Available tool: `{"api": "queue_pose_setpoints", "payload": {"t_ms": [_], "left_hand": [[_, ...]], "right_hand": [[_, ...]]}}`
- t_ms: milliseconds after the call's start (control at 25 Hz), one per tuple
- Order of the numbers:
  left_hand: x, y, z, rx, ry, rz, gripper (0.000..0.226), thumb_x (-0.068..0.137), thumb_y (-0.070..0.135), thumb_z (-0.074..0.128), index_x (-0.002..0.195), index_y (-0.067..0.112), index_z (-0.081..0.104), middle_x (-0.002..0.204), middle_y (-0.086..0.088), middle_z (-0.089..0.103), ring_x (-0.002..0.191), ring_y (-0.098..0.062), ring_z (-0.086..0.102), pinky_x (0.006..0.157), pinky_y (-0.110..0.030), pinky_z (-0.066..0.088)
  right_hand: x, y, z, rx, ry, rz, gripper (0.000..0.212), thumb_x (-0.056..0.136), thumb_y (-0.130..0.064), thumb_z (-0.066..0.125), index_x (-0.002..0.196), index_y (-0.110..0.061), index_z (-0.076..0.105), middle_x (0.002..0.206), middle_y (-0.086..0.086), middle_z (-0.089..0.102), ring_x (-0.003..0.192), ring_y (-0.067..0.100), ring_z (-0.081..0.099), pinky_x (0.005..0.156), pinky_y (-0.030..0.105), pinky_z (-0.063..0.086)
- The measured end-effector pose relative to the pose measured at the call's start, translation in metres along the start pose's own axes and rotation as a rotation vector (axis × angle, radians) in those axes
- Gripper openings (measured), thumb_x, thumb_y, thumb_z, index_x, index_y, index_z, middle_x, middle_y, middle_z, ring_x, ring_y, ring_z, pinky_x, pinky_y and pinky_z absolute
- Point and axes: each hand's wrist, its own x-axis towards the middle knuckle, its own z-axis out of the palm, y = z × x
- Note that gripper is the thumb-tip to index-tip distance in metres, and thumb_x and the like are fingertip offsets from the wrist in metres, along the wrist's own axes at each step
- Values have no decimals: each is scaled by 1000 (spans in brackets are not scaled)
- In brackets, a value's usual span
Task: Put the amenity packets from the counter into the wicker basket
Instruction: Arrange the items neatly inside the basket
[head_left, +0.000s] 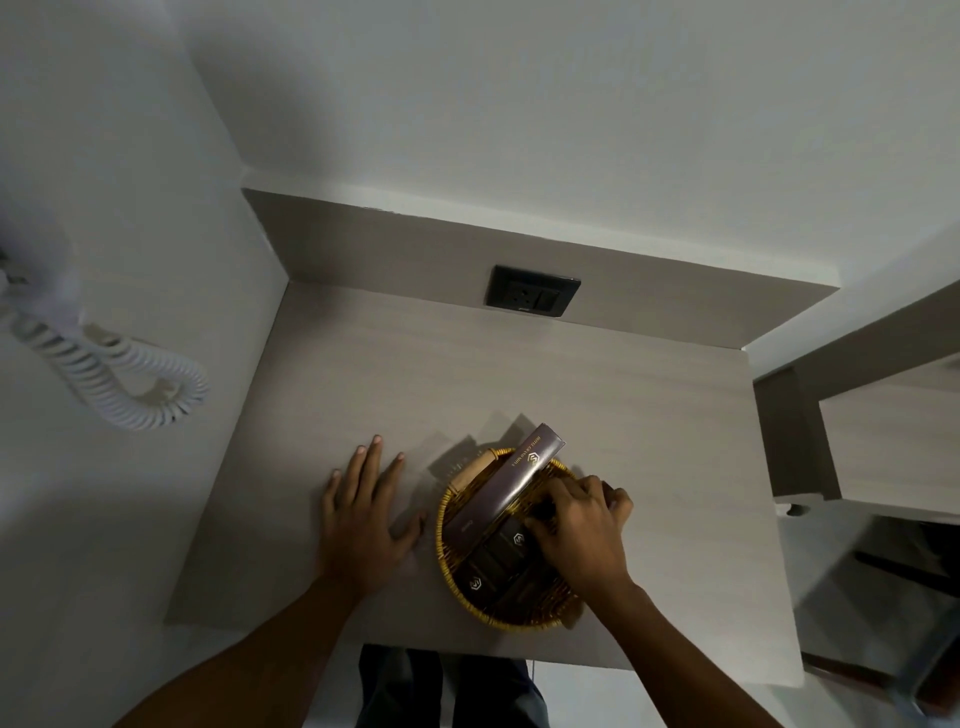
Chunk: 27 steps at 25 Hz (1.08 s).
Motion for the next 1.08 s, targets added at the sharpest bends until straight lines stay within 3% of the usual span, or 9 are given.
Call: {"api": "queue_pose_setpoints", "payload": {"t_ms": [120, 200, 360, 440, 520, 600, 680, 880, 1080], "left_hand": [[1, 1, -2, -24, -12, -1, 81, 85, 71, 40, 155, 31, 27, 168, -3, 15, 154, -23, 14, 118, -53, 21], [0, 5, -8, -37, -14, 9, 79, 88, 71, 34, 154, 29, 29, 167, -5, 18, 153, -24, 17, 117, -53, 22], [4, 10, -24, -179, -100, -33, 85, 81, 81, 25, 152, 35, 30, 168, 1, 8, 155, -20, 3, 120, -50, 5], [13, 25, -38, -340, -125, -115, 86, 78, 85, 23, 145, 36, 42, 163, 3, 28, 151, -19, 15, 116, -46, 12], [23, 50, -54, -428, -106, -135, 67, 86, 76, 38, 135, 33, 54, 146, 4, 53, 138, -21, 36, 101, -37, 22], [27, 72, -65, -426, -112, -91, 46, 92, 59, 52, 126, 31, 63, 131, 4, 64, 126, -21, 49, 94, -33, 26], [27, 84, -72, -400, -117, -97, 37, 93, 51, 56, 120, 29, 67, 121, 3, 70, 116, -20, 58, 99, -37, 35], [12, 87, -83, -407, -53, -237, 31, 91, 48, 61, 109, 26, 72, 105, 5, 76, 104, -18, 65, 94, -36, 34], [-9, 91, -83, -450, -55, -307, 29, 91, 49, 61, 102, 24, 72, 97, 5, 75, 100, -18, 66, 100, -39, 42]], "right_hand": [[-10, 3, -10, -17, 110, -105, 38, 83, -46, 65, 113, -24, 59, 119, -1, 64, 113, 24, 51, 93, 46, 24], [-28, 7, -18, 33, 208, -65, 41, 87, -52, 55, 118, -26, 55, 126, -2, 59, 117, 21, 47, 94, 43, 24], [-86, -4, -5, 459, 342, 418, 49, 83, -57, 56, 119, -25, 50, 126, 4, 52, 113, 25, 46, 93, 47, 38], [-104, -13, 5, 670, 335, 713, 57, 80, -51, 68, 121, -17, 49, 123, 10, 54, 107, 30, 52, 89, 52, 47], [-110, -19, 8, 855, 287, 871, 53, 79, -36, 75, 119, -12, 49, 117, 13, 57, 99, 32, 56, 85, 49, 52], [-111, -20, 7, 963, 286, 875, 39, 81, -27, 74, 110, -13, 52, 106, 14, 62, 88, 30, 59, 77, 39, 51], [-109, -17, 4, 969, 312, 828, 33, 82, -26, 74, 105, -13, 55, 97, 12, 64, 83, 28, 60, 73, 35, 50], [-81, 9, -8, 865, 338, 622, 27, 85, -20, 71, 109, -8, 65, 93, 13, 69, 78, 26, 64, 70, 35, 54], [-37, 29, -26, 770, 284, 453, 22, 90, -16, 64, 110, -8, 68, 97, 16, 70, 81, 29, 66, 74, 36, 55]]}}
